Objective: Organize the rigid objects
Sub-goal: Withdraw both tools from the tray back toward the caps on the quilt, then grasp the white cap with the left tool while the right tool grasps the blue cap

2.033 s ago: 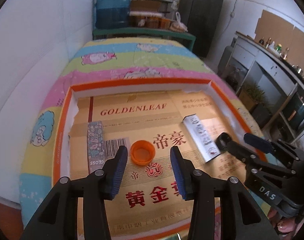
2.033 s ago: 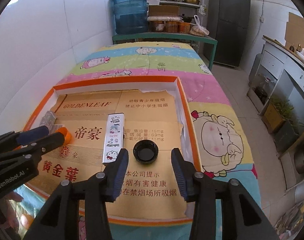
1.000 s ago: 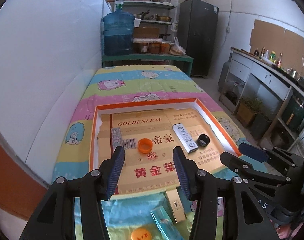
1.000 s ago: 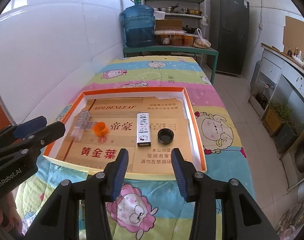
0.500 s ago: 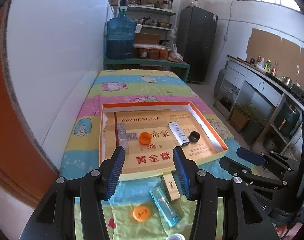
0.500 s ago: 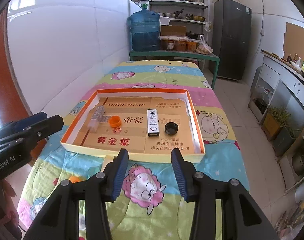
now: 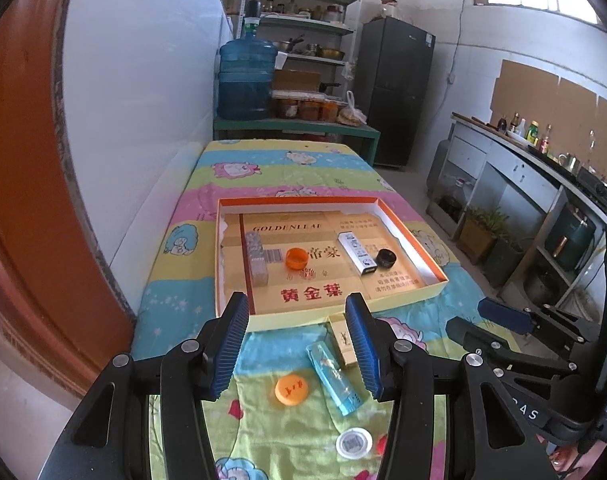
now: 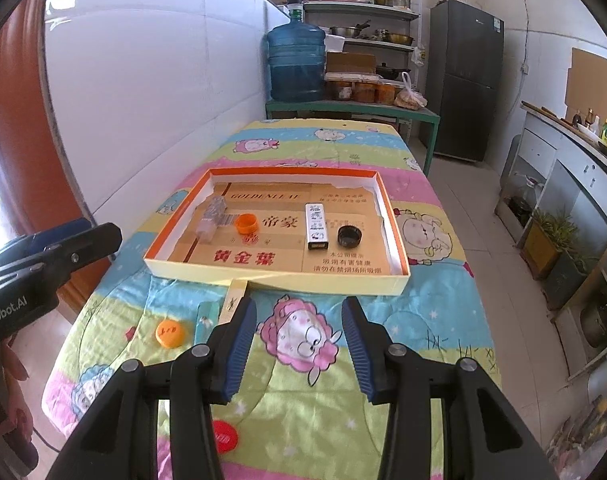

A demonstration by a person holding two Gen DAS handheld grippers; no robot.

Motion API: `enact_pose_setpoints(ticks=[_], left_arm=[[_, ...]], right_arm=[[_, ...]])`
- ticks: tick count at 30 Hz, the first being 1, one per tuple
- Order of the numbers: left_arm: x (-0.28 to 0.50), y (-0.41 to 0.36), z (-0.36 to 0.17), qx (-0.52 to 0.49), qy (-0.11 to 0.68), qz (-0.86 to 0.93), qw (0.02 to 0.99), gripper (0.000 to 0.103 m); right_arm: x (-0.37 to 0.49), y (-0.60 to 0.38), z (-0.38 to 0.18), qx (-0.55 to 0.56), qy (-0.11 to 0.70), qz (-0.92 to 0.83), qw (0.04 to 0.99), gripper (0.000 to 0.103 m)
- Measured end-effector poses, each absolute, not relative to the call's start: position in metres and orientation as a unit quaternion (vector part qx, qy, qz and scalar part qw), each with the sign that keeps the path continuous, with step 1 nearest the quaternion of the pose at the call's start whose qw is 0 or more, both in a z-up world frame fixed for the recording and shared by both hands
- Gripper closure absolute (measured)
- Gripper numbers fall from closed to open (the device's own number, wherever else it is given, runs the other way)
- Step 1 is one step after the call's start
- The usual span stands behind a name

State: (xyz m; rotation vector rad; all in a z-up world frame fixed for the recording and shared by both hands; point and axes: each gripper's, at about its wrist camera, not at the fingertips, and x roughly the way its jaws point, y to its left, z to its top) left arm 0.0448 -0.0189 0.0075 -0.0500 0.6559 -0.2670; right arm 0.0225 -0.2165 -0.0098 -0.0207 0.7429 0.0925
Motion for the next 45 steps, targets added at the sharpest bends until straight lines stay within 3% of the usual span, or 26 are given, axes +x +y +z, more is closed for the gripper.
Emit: enact_pose_setpoints(ticks=[12, 16, 45], left_arm=[[0.019, -0.013, -0.005, -0.031, 0.324, -0.149, 0.934, 0.051], [0.012, -0.011, -0.010, -0.033, 0.326, -0.148, 0.933, 0.051], [-0.034, 0.001, -0.061, -0.045, 0.350, -0.143, 0.925, 0.051]], right_arm=[[-0.008, -0.202, -0.022, -0.009, 0.369, 0.065, 0.927, 0.059], [-0.019, -0.199, -0.028, -0.004, 0.372, 0.073, 0.925, 0.054], [-0.063, -0.178, -0.080, -0.015, 0.418, 0.114, 0.901, 0.054]])
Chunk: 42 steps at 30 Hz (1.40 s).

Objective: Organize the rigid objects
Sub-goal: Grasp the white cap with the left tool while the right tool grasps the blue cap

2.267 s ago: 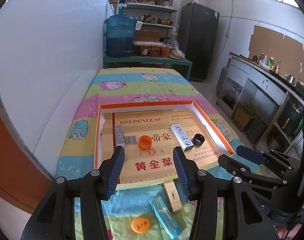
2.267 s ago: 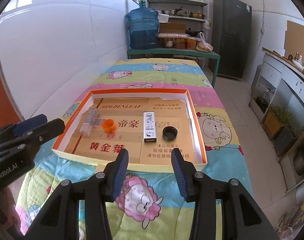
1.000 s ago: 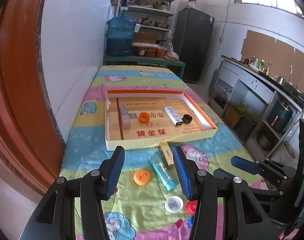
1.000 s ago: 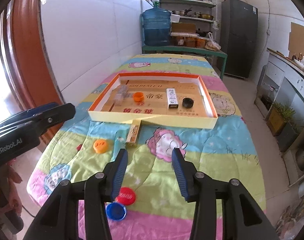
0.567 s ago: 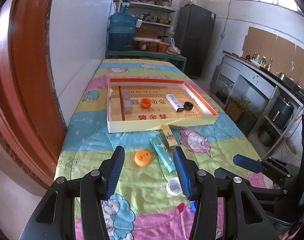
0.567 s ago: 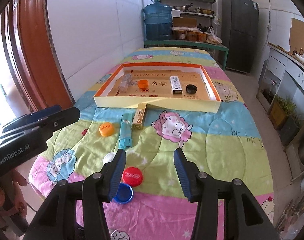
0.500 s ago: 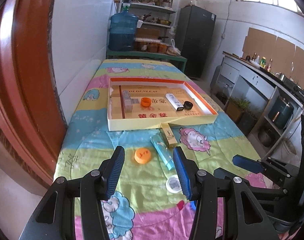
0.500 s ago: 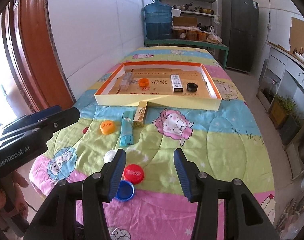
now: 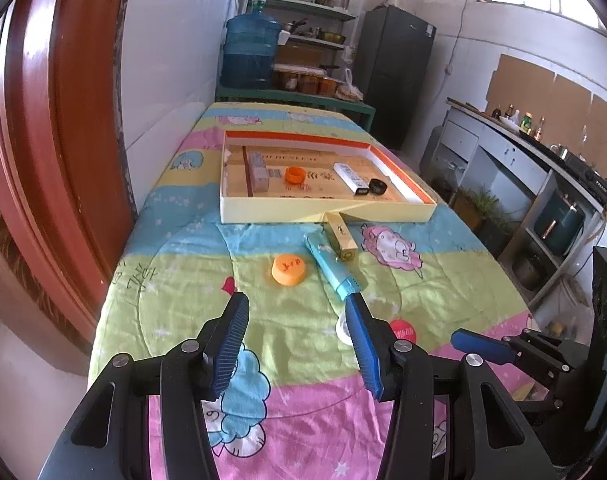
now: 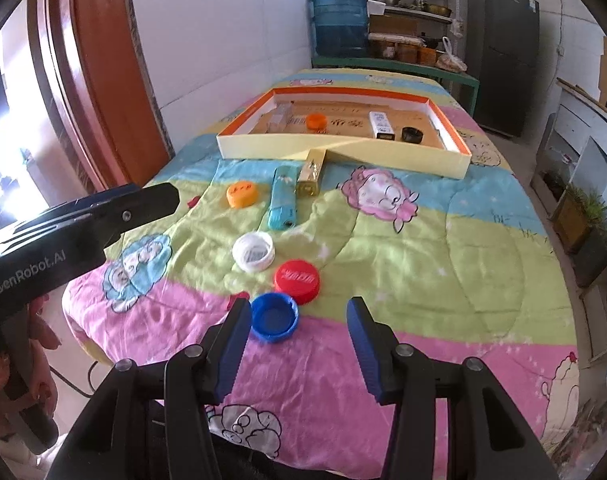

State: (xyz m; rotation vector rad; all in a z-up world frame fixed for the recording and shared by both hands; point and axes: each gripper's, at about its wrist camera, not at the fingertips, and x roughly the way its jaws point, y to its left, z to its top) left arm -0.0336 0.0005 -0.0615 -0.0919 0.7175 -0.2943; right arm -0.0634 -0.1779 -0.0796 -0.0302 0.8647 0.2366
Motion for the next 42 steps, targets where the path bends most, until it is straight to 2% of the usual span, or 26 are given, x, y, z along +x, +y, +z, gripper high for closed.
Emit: enact_pose_setpoints(ticks=[21, 22, 24, 25, 42], left_arm=[[-0.029, -0.008, -0.080, -0.030, 0.373, -0.172, 0.911, 0.051], [-0.029, -0.009, -0.080, -0.030, 0.375, -0.175, 0.910, 0.051], [-0.027, -0.011, -0.083, -0.033, 0.382, -0.184, 0.905, 0.051], [-0.026, -0.013, -0.085, -0.033, 0.384, -0.187, 0.903, 0.051], [-0.008, -0.051, -0.112, 0.019, 0.418, -0.211, 0.883, 0.051]], right_arm=[[-0.055, -0.161, -0.102, -0.044, 0.427, 0.120, 0.895, 0.054], [-0.055, -0.160, -0.102, -0.047, 0.426, 0.121, 0.895, 0.055], [-0.056, -0.159, -0.102, -0.056, 0.423, 0.120, 0.896, 0.069], [-0.056, -0.159, -0.102, -0.058, 0.422, 0.121, 0.897, 0.073], [-0.054, -0.194, -0.099, -0.015, 0.427, 0.102, 0.898, 0.073]])
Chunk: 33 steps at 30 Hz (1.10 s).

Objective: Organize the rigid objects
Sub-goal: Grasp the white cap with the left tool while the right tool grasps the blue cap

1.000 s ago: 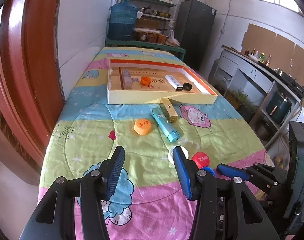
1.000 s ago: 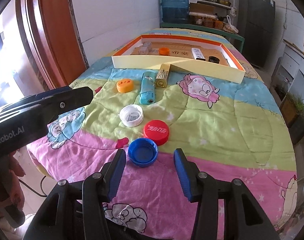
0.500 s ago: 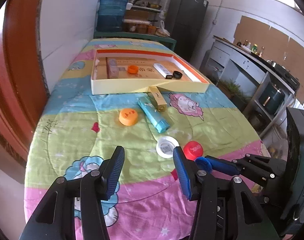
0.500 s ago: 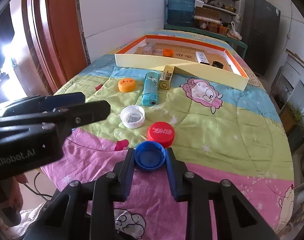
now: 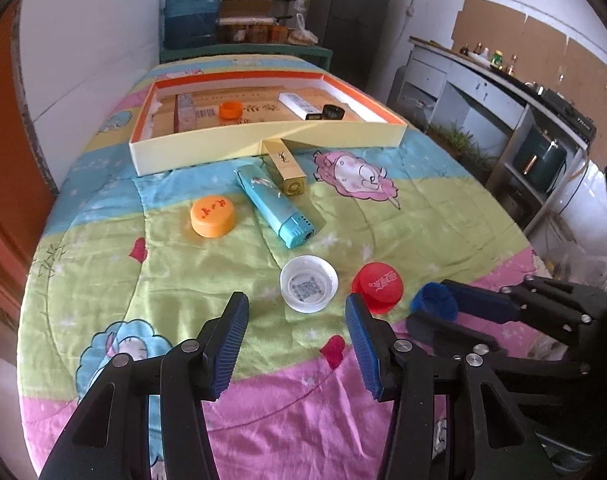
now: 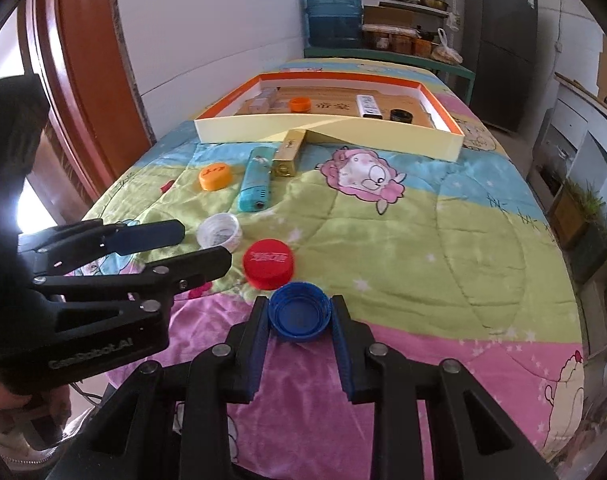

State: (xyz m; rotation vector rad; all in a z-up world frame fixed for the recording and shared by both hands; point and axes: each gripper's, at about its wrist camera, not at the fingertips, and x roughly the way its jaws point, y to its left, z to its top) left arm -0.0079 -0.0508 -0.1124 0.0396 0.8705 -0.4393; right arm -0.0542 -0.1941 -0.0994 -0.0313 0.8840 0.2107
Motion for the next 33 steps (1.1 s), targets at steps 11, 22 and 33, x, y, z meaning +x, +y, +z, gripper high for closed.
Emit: enact_pose_setpoints(ticks=[11, 22, 33], left_arm=[[0.005, -0.061, -0.114, 0.037, 0.407, -0.199, 0.891, 0.051], [0.007, -0.063, -0.114, 0.045, 0.401, -0.182, 0.897, 0.071], [0.007, -0.060, -0.113, 0.040, 0.400, -0.182, 0.897, 0.072]], right_arm=[[-0.047, -0.199, -0.099, -0.006, 0.429, 0.105, 0.897, 0.073], [-0.038, -0.199, -0.099, -0.004, 0.434, 0.106, 0.895, 0.073], [-0.034, -0.199, -0.098, -0.002, 0.435, 0.104, 0.894, 0.073]])
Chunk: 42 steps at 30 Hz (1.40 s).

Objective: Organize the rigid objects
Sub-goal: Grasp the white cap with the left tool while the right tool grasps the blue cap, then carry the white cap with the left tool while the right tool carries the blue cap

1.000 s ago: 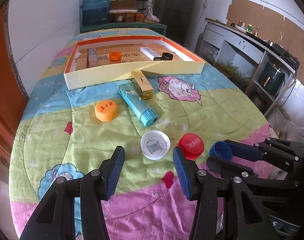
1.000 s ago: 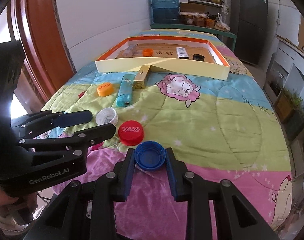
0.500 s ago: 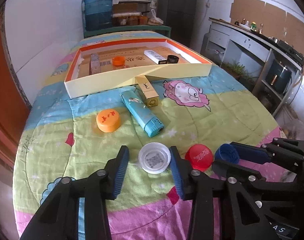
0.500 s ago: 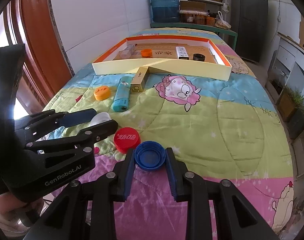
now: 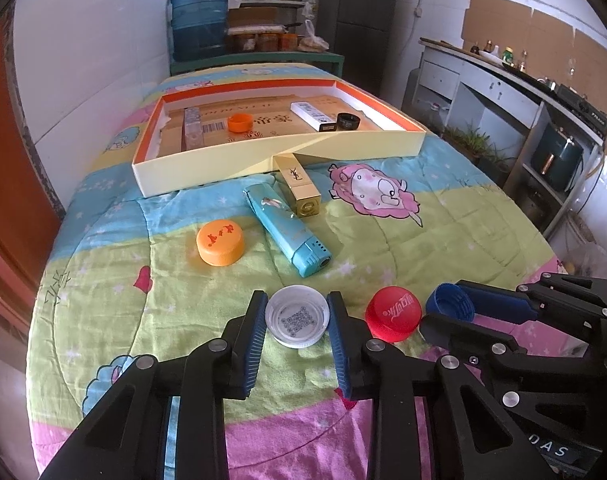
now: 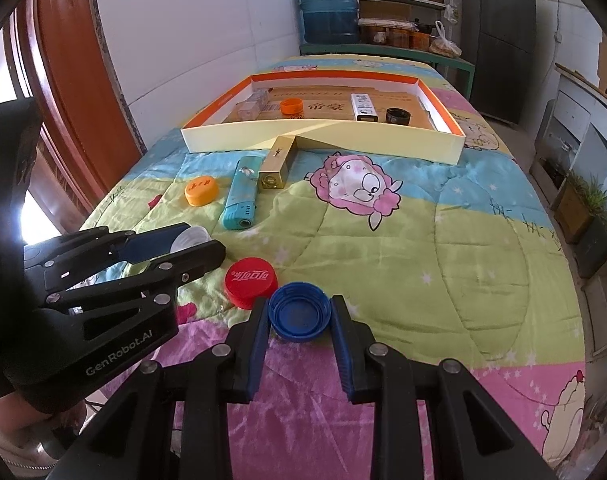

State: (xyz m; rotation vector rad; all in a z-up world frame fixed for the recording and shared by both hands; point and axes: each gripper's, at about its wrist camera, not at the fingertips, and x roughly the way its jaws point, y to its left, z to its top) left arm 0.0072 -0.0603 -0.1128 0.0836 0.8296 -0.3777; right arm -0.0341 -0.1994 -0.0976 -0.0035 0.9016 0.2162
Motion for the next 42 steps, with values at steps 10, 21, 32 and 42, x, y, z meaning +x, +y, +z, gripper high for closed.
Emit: enact_pose_setpoints(ticks=[10, 21, 32, 42], left_arm=[[0.004, -0.057, -0.101, 0.031, 0.392, -0.183, 0.901, 0.072], [0.007, -0.054, -0.086, 0.023, 0.380, -0.180, 0.907, 0.072], [0.021, -0.051, -0.071, 0.019, 0.373, -0.162, 0.913, 0.072], [0.042, -0.048, -0.057, 0.015, 0.363, -0.146, 0.920, 0.072]], right_arm=[[-0.032, -0.202, -0.090, 0.003, 0.428, 0.103, 0.898, 0.073], [-0.022, -0.201, -0.077, 0.004, 0.413, 0.106, 0.904, 0.073], [-0.006, -0.191, -0.064, -0.004, 0.398, 0.122, 0.909, 0.073], [0.010, -0.191, -0.051, -0.006, 0.384, 0.123, 0.915, 0.073]])
